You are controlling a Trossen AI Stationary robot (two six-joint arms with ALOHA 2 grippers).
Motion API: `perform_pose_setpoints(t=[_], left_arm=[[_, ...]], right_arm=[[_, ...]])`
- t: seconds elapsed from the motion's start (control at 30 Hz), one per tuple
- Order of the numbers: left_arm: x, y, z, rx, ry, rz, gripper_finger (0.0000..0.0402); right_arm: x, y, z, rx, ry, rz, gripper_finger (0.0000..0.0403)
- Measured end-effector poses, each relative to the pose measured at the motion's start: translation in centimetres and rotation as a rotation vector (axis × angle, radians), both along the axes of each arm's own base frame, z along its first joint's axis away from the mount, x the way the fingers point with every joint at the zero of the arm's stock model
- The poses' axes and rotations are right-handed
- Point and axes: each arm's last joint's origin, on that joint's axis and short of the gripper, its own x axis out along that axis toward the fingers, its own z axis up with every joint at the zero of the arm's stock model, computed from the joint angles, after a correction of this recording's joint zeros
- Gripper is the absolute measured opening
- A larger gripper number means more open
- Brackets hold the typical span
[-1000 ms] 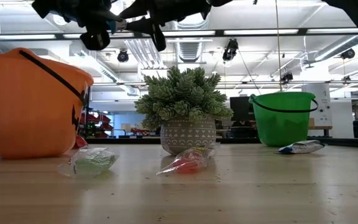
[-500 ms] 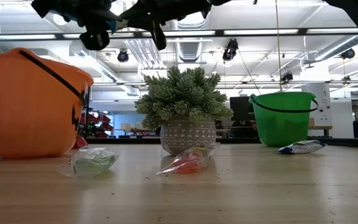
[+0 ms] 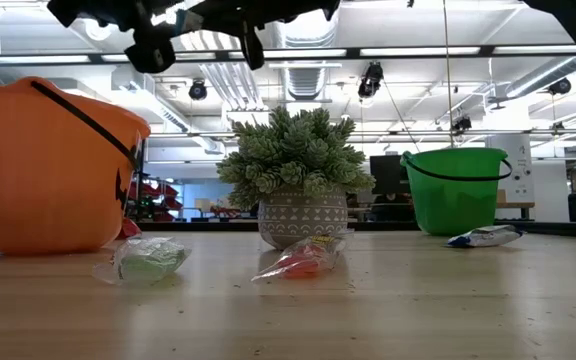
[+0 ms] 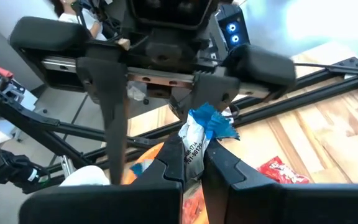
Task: Sort candy
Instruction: Put the white chocolate into the white bucket
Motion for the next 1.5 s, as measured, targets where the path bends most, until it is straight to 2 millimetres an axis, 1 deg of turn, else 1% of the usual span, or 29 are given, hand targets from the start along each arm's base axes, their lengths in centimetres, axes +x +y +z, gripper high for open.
perform_pose_setpoints(t=[0.1, 0.2, 0.33, 0.57, 0.8, 0.93, 1.13, 1.2, 1.27, 1.4, 1.5], left_arm=[[-0.4, -0.3, 0.1, -0.019, 0.001, -0.029, 0.0170], [-1.1, -0.7, 0.3, -0.020, 0.000, -0.031, 0.0173], [-2.0, -1.2, 0.7, -0.019, -0.009, -0.034, 0.0173], [-3.5, -1.9, 1.1, 0.001, -0.011, 0.004, 0.0173], [-4.2, -2.1, 1.3, 0.057, -0.013, 0.092, 0.0173], [-4.3, -2.1, 1.4, 0.053, -0.016, 0.094, 0.0173], [-4.3, -2.1, 1.3, 0.025, -0.007, 0.102, 0.0173], [-4.3, -2.1, 1.3, 0.005, -0.004, 0.099, 0.0173], [-4.3, -2.3, 1.4, -0.027, -0.008, 0.072, 0.0173], [-4.5, -2.5, 1.8, -0.091, -0.037, 0.034, 0.0173], [-4.3, -2.7, 2.2, -0.116, -0.059, 0.028, 0.0173]], right_arm=[[-0.1, 0.0, 0.2, 0.001, 0.005, -0.001, 0.0013], [-0.3, 0.0, 0.6, 0.003, 0.021, -0.001, 0.0013], [-0.3, 1.0, 1.0, 0.004, 0.044, 0.010, 0.0013], [0.2, 5.1, 1.1, 0.011, 0.044, 0.097, 0.0013], [0.6, 9.4, 1.8, 0.021, -0.024, 0.174, 0.0013], [0.9, 10.9, 1.9, 0.036, -0.054, 0.187, 0.0013], [1.3, 12.8, 1.3, 0.040, -0.053, 0.223, 0.0013], [1.3, 13.1, 1.2, 0.036, -0.053, 0.236, 0.0013], [1.3, 13.0, 1.2, 0.028, -0.052, 0.235, 0.0013], [1.3, 11.4, 1.2, 0.003, -0.055, 0.205, 0.0013], [1.3, 10.1, 1.6, 0.005, -0.066, 0.175, 0.0013]])
